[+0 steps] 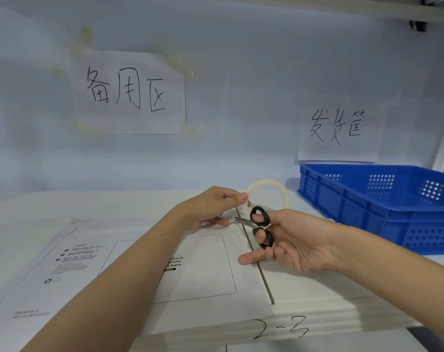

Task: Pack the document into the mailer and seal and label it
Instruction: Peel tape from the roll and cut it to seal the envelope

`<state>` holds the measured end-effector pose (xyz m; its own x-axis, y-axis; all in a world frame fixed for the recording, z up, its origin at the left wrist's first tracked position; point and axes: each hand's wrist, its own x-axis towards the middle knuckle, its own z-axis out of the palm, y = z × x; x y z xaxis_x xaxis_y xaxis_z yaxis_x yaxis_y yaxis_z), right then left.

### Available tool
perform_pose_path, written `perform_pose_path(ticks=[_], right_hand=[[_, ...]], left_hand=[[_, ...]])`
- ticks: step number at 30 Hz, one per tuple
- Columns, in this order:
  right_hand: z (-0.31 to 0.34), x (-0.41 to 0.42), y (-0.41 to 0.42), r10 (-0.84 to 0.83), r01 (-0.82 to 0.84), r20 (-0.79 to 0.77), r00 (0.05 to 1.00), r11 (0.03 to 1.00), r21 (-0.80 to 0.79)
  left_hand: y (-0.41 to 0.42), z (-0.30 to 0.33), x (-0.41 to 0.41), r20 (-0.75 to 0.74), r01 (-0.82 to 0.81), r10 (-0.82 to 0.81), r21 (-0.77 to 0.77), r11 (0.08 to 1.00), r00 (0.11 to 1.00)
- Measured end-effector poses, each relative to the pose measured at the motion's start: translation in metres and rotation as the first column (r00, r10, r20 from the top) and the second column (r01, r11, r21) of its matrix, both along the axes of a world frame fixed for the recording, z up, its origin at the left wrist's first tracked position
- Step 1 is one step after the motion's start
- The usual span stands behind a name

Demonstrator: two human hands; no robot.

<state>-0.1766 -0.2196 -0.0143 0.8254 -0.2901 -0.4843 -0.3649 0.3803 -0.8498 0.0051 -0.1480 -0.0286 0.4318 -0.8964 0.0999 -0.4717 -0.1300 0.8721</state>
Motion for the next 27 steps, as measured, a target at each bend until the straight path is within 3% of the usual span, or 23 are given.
perform_pose_path(ticks=[13, 27], right_hand=[[0.0002, -0.0029, 0.0013, 0.016, -0.015, -0.041, 0.999, 0.999, 0.033], [-0.0074, -0.0010, -0.0063, 0.059, -0.061, -0.050, 0.997, 0.997, -0.037]], left_hand=[[-0.0026, -0.0010, 0.0016, -0.018, 0.020, -0.020, 0.000, 1.000, 1.000], [-0.0074, -0.0072, 0.0057, 0.028, 0.019, -0.020, 0.058, 0.998, 0.999]])
